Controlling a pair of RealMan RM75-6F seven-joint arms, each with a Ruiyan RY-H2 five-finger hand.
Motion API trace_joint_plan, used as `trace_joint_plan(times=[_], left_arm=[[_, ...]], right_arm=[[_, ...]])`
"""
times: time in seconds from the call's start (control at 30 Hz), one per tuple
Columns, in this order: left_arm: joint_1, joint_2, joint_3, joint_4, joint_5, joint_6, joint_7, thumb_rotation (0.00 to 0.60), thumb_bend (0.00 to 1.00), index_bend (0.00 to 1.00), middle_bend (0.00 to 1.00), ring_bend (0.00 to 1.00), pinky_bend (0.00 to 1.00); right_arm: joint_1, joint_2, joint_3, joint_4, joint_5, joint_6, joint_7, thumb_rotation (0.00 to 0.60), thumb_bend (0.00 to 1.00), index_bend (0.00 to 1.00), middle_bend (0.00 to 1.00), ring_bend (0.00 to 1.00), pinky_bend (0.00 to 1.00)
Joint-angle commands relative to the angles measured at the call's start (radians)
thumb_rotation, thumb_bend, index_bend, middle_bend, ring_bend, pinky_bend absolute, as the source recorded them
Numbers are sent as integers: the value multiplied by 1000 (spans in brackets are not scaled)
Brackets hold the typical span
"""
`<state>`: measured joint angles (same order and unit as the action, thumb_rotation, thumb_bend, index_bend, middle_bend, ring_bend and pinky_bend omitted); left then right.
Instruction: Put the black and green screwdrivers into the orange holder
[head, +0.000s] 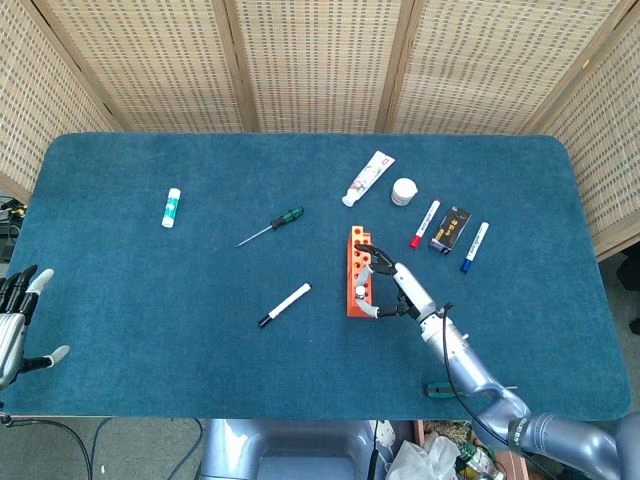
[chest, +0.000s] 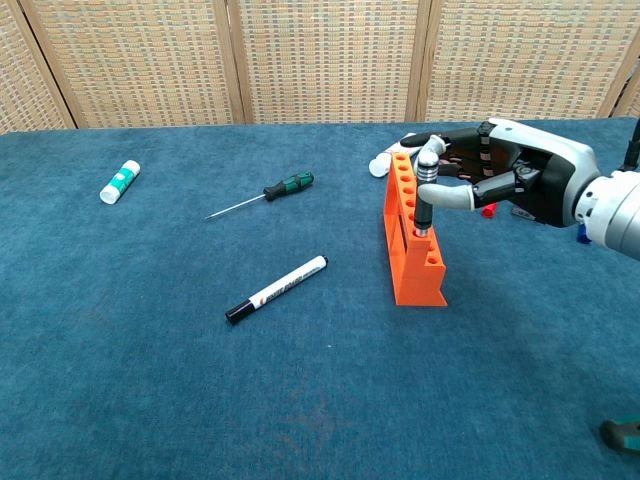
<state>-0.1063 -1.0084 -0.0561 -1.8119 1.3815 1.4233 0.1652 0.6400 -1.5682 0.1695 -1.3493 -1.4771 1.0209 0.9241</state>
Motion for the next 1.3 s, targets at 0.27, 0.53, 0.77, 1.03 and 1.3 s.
trace_joint_plan(times=[0.27, 0.53, 0.77, 1.03, 1.3], left_arm=[[-2, 1, 0, -1, -4, -3, -1, 600, 0, 0, 0, 0, 0], [-3, -1, 0, 0, -6, -3, 4, 600, 0, 0, 0, 0, 0], [-4, -2, -1, 0, -9, -4, 5, 600, 0, 0, 0, 0, 0], [-4, -2, -1, -1, -10, -4, 6, 600, 0, 0, 0, 0, 0], [-4, -1, -1, -1, -10, -4, 7, 600, 0, 0, 0, 0, 0]], right_arm=[[8, -2, -8, 7, 0, -13, 9, 600, 434, 644, 90, 0, 0], [18, -1, 1, 3, 18, -30, 4, 600, 434, 644, 90, 0, 0], [21, 3, 0, 2, 29, -45, 5, 600, 434, 644, 90, 0, 0], [27, 10, -7, 1, 14, -50, 29, 600, 434, 350, 44, 0, 0], [31, 19, -12, 4, -2, -45, 57, 600, 434, 262, 28, 0, 0]])
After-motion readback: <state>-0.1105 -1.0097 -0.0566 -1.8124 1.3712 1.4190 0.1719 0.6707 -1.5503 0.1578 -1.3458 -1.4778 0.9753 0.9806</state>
